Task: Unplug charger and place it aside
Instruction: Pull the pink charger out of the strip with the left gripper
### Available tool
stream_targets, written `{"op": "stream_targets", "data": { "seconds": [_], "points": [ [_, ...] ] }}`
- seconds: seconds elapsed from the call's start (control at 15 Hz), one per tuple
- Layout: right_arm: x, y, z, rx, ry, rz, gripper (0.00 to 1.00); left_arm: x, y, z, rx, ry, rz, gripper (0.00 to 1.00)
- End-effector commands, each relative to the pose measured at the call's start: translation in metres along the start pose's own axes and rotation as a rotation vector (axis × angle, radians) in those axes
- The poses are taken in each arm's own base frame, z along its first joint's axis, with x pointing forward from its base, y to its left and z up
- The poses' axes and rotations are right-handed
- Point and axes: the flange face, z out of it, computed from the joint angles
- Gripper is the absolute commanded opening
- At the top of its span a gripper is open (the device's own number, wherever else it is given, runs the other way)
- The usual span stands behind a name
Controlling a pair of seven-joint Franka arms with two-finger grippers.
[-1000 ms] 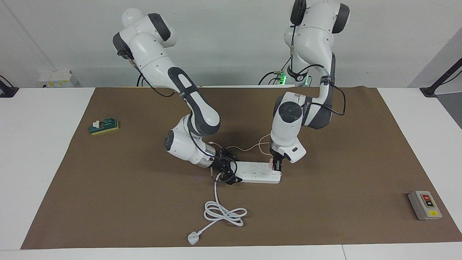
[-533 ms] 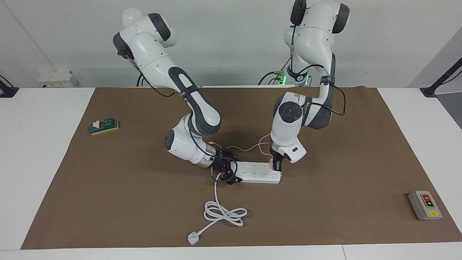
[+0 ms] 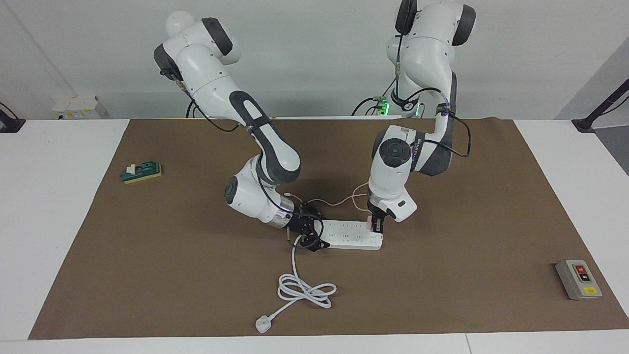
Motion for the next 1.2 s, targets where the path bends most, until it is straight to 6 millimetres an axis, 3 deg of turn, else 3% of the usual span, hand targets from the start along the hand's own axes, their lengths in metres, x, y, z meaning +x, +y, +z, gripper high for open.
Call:
{"op": "stream_targets", "data": {
  "seconds": [0.0,0.07,0.33,0.4,0.6,0.8,0.87,0.93,1.13],
  "points": [
    [0.006,0.005,0.020,0.025,0.028,0.009,0.00,0.010,0.007,-0.016,-0.017,0.031,0.011,0.00],
    [0.008,0.005,0.020,0.026,0.031,0.010,0.00,0.014,0.008,-0.025,-0.010,0.036,0.009,0.00],
    [0.008,0.005,0.020,0.027,0.032,0.011,0.00,0.044,0.009,-0.119,0.047,0.041,0.069,0.00],
    [0.008,0.006,0.021,0.029,0.034,0.012,0.00,0.056,0.006,-0.133,0.066,0.033,0.072,0.00],
    [0.008,0.007,0.022,0.031,0.037,0.012,0.00,0.065,0.004,-0.152,0.079,0.026,0.085,0.00],
    [0.008,0.007,0.022,0.029,0.038,0.015,0.00,0.071,0.003,-0.158,0.072,0.029,0.107,0.00],
    [0.007,0.008,0.022,0.029,0.037,0.017,0.70,0.075,0.002,-0.164,0.062,0.036,0.138,0.00],
    [0.007,0.008,0.022,0.028,0.038,0.015,1.00,0.081,0.001,-0.167,0.065,0.041,0.197,0.00],
    [0.006,0.005,0.017,0.031,0.035,0.015,1.00,0.122,-0.007,-0.175,0.108,0.024,0.352,0.00]
  ]
}}
